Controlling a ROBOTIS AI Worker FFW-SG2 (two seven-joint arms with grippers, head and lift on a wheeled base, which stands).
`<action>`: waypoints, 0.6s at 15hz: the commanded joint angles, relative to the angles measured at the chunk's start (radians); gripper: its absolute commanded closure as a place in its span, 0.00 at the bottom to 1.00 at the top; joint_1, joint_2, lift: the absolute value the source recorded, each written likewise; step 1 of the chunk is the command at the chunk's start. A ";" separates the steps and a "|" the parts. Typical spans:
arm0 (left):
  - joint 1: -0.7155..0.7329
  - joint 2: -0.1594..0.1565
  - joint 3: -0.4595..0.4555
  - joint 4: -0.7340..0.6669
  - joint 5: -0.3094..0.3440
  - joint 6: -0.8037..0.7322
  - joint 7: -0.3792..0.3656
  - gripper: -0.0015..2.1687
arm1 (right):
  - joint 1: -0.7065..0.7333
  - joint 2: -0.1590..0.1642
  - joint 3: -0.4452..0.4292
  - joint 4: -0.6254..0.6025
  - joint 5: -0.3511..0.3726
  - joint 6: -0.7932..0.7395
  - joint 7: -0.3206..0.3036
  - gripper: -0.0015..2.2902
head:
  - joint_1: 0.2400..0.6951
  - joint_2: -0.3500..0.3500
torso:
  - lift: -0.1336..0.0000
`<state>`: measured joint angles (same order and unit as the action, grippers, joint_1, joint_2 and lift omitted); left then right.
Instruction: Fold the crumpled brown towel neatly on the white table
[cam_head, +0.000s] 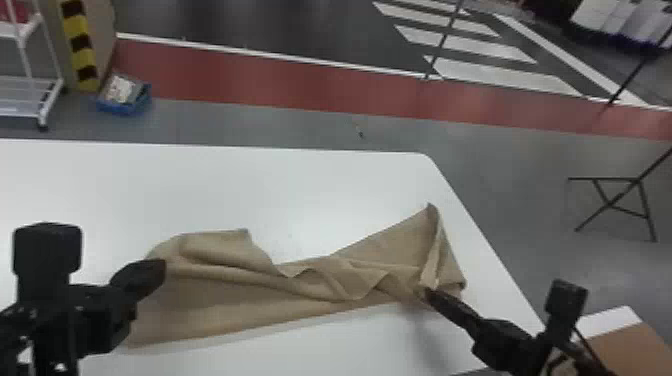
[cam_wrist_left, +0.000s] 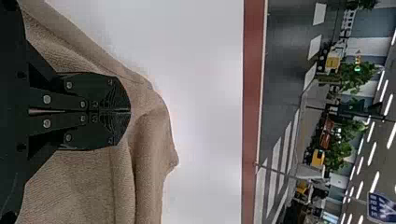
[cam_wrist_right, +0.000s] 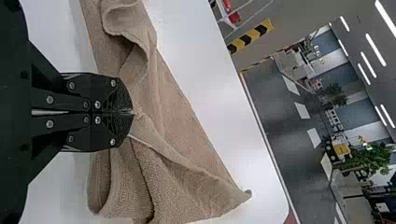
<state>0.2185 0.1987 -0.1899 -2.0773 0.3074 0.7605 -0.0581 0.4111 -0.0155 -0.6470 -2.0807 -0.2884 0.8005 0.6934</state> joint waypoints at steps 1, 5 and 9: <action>0.048 0.004 0.072 -0.098 0.016 0.012 0.000 0.79 | 0.005 0.002 0.003 -0.012 -0.020 0.000 0.000 0.79 | 1.00 0.00 | 0.07; 0.140 0.024 0.214 -0.253 -0.039 0.190 -0.029 0.79 | 0.006 0.008 0.038 -0.019 -0.020 -0.004 -0.002 0.79 | 1.00 0.06 | 0.07; 0.240 0.022 0.343 -0.392 -0.031 0.383 -0.169 0.70 | 0.006 0.009 0.050 -0.012 -0.018 -0.007 -0.002 0.79 | 1.00 0.18 | 0.07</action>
<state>0.4261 0.2224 0.1160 -2.4262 0.2720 1.0950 -0.2073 0.4173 -0.0070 -0.6038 -2.0948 -0.3070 0.7944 0.6917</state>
